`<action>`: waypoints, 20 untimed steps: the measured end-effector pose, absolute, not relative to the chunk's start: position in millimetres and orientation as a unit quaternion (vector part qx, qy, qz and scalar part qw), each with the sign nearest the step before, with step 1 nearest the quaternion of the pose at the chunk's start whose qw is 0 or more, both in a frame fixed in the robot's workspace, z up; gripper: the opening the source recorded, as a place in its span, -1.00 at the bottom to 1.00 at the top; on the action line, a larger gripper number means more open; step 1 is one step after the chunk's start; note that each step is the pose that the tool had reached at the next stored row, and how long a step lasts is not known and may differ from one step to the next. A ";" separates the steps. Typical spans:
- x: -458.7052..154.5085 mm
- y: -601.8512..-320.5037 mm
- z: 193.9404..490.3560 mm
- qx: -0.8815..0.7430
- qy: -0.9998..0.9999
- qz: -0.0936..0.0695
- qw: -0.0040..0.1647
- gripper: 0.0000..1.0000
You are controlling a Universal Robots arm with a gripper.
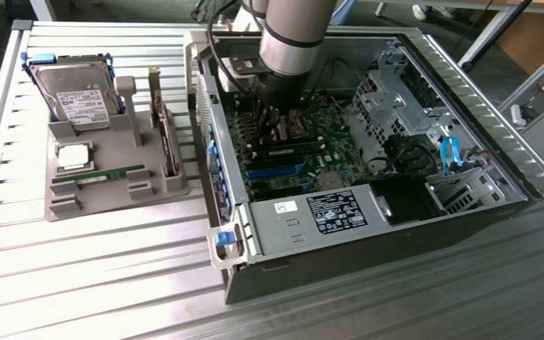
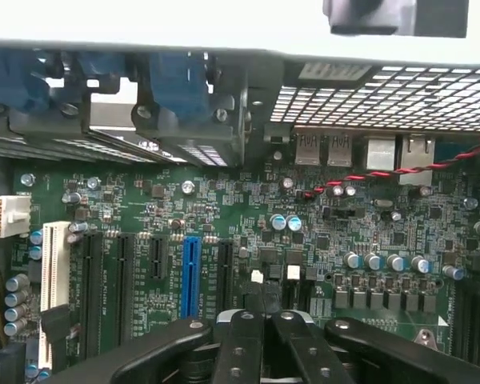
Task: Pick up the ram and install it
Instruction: 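Press down the ram until it locks into place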
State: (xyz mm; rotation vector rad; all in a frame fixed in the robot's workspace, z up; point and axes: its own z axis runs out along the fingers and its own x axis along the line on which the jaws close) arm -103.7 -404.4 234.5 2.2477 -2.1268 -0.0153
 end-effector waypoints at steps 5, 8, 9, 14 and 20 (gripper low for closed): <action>-90.3 -404.5 246.9 0.726 -0.687 -0.007 0.026 -0.81; -66.7 -404.5 247.0 0.726 -0.687 -0.011 0.030 -0.81; -55.6 -404.5 247.2 0.726 -0.687 -0.012 0.031 -0.81; -26.0 -404.2 250.6 0.726 -0.687 -0.013 0.032 -0.81; -4.1 -402.9 264.8 0.726 -0.687 -0.015 0.034 -0.81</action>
